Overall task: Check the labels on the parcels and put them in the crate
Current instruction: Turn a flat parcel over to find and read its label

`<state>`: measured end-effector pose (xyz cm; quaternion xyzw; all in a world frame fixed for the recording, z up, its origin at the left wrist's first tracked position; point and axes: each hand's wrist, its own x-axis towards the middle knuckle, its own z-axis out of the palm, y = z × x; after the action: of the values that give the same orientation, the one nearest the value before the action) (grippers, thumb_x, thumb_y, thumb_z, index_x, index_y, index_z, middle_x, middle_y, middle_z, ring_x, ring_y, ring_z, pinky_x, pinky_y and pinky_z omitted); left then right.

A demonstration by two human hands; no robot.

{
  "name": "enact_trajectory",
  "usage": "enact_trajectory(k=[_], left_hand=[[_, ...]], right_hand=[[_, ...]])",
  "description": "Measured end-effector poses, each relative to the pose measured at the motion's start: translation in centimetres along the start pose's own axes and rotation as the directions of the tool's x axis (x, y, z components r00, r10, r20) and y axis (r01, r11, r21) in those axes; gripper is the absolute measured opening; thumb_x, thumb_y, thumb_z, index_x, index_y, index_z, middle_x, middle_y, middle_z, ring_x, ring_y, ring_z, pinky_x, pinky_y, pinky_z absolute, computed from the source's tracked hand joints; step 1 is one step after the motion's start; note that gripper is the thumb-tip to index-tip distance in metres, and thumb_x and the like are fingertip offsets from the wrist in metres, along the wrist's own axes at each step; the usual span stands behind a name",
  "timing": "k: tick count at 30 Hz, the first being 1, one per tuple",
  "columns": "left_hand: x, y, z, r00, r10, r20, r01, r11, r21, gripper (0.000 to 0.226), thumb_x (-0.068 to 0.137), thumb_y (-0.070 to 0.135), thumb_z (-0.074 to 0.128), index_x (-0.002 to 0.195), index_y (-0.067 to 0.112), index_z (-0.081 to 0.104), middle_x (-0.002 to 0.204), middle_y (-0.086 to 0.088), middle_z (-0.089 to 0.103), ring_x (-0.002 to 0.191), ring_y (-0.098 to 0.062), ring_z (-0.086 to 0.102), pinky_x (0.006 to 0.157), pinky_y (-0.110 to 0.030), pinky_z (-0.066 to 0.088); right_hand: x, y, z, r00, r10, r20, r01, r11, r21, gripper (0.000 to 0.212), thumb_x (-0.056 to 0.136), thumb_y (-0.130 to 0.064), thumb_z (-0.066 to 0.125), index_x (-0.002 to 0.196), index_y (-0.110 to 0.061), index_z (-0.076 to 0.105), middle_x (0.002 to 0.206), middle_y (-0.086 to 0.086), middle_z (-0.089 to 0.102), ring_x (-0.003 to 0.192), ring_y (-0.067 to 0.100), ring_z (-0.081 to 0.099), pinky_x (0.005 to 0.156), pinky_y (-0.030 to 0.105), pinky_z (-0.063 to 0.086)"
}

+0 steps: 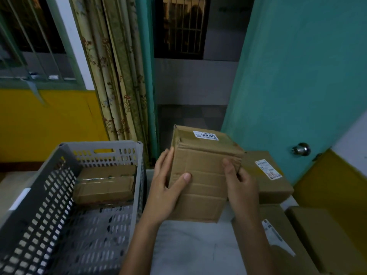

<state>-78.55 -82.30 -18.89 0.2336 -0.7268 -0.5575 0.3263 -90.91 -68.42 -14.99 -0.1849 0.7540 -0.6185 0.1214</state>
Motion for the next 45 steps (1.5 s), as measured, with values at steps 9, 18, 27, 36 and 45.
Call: enact_trajectory(k=[9,18,27,36,45], left_hand=[[0.3,2.2,0.2,0.978,-0.196,-0.07,0.169,0.943,-0.286,0.058,0.085,0.059,0.053,0.139,0.039,0.056,0.11,0.036,0.068,0.102,0.014,0.063,0.091,-0.02,0.048],[-0.6,-0.1,-0.5,0.968,-0.194,0.158,0.239,0.902,-0.36,0.084,0.075,0.039,0.079,0.15,0.042,0.04,0.14,0.022,0.06,0.13,-0.003,0.057,0.108,-0.03,0.048],[0.4,1.7,-0.2,0.995,-0.095,0.031,0.1,0.91,-0.401,0.072,0.08,0.04,0.071,0.148,0.04,0.047,0.136,0.021,0.063,0.125,-0.004,0.06,0.103,-0.03,0.053],[0.0,0.1,0.4,0.996,-0.005,-0.093,-0.026,0.946,-0.324,0.073,0.079,0.051,0.066,0.145,0.025,0.053,0.142,0.0,0.056,0.132,-0.015,0.054,0.104,-0.034,0.048],[-0.2,-0.3,2.0,0.947,0.049,-0.316,-0.1,0.984,-0.148,0.044,0.083,0.058,0.06,0.122,0.038,0.065,0.116,0.006,0.064,0.109,-0.001,0.063,0.085,-0.012,0.05]], right_hand=[[-0.5,1.5,0.3,0.935,-0.083,0.346,0.018,0.982,0.189,0.044,0.072,-0.072,0.062,0.114,-0.077,0.049,0.134,-0.014,0.062,0.12,0.008,0.061,0.103,0.042,0.05],[0.2,0.4,0.7,0.974,-0.058,0.221,-0.024,0.937,0.348,0.055,0.083,-0.054,0.073,0.135,-0.053,0.055,0.124,-0.024,0.068,0.114,0.002,0.065,0.103,0.043,0.051],[0.2,1.5,0.1,0.947,-0.035,0.32,-0.113,0.895,0.432,0.09,0.065,-0.064,0.082,0.145,-0.038,0.049,0.137,-0.009,0.065,0.129,0.017,0.059,0.111,0.051,0.044],[0.8,-0.2,0.2,0.983,-0.1,0.156,0.003,0.849,0.529,0.052,0.084,-0.015,0.073,0.134,-0.025,0.061,0.122,-0.004,0.073,0.116,0.019,0.068,0.097,0.041,0.053],[1.3,-0.8,0.8,0.992,-0.124,0.025,0.091,0.834,0.544,0.055,0.079,-0.022,0.075,0.133,-0.024,0.064,0.122,-0.004,0.074,0.113,0.015,0.069,0.083,0.027,0.058]])
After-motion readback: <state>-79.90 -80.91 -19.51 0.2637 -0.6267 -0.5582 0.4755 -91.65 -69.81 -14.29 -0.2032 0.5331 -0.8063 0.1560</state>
